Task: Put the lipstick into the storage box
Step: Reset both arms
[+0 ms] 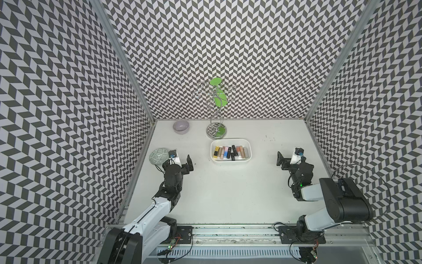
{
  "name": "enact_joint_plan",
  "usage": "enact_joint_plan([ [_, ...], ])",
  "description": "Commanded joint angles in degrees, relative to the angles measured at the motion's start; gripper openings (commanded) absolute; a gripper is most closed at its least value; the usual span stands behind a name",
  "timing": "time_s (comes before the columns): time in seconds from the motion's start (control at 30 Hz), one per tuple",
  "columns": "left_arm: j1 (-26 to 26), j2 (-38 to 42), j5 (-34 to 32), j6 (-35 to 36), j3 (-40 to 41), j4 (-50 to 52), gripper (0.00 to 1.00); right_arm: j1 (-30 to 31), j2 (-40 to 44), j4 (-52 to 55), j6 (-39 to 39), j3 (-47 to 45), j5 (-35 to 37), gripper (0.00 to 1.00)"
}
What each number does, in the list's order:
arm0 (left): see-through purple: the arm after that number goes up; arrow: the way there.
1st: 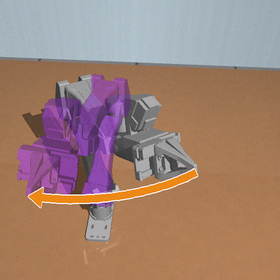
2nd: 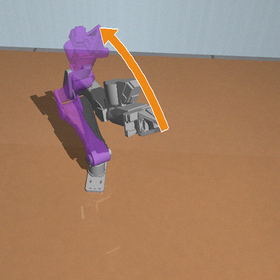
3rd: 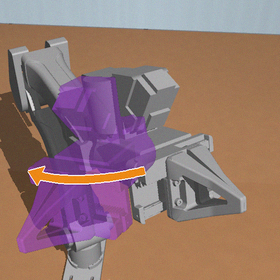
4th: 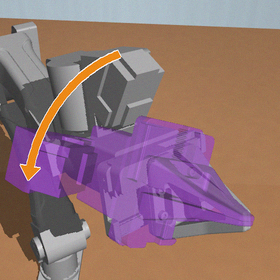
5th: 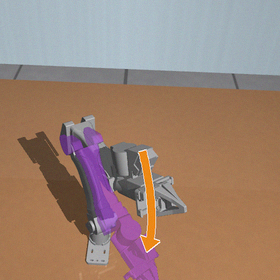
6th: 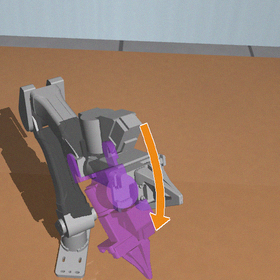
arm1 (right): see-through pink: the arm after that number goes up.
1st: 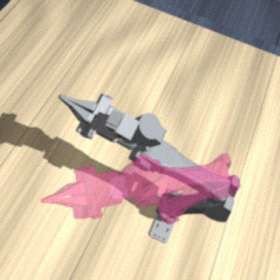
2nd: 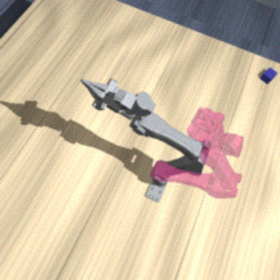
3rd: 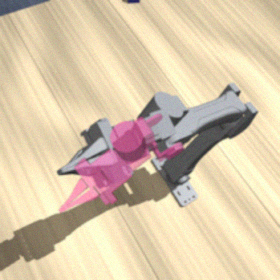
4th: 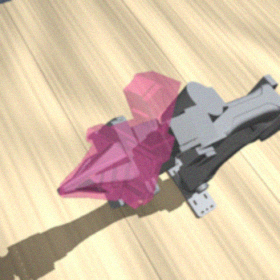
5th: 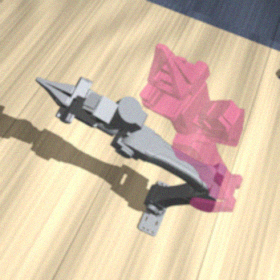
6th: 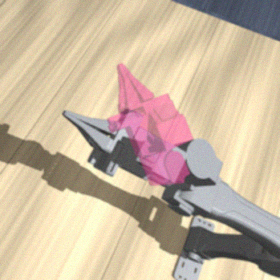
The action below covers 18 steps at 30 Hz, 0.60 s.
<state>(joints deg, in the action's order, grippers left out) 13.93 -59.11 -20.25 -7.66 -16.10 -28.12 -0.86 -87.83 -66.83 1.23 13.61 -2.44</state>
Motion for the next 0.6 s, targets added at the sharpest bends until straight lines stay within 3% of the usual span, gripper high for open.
enact_joint_plan([
  [0.0, -1.0, -5.9, 1.4, 4.1, -2.8, -11.8, 0.99, 0.6, 0.1, -3.3, -1.4, 1.5, -0.6, 1.00],
  [0.2, -2.6, -15.4, 1.9, 7.1, -3.9, -21.2, 0.99, 1.0, -0.2, -3.3, -1.6, 1.8, 0.1, 1.00],
  [0.37, -4.1, -18.8, 2.2, 8.2, -1.7, -26.4, 0.99, 1.0, 0.2, -2.5, -1.6, 1.9, 0.2, 1.00],
  [0.57, -6.5, -21.0, 7.0, 10.4, 0.8, -33.8, 0.99, 1.0, 0.1, -2.5, -1.6, 2.0, 0.2, 1.00],
])
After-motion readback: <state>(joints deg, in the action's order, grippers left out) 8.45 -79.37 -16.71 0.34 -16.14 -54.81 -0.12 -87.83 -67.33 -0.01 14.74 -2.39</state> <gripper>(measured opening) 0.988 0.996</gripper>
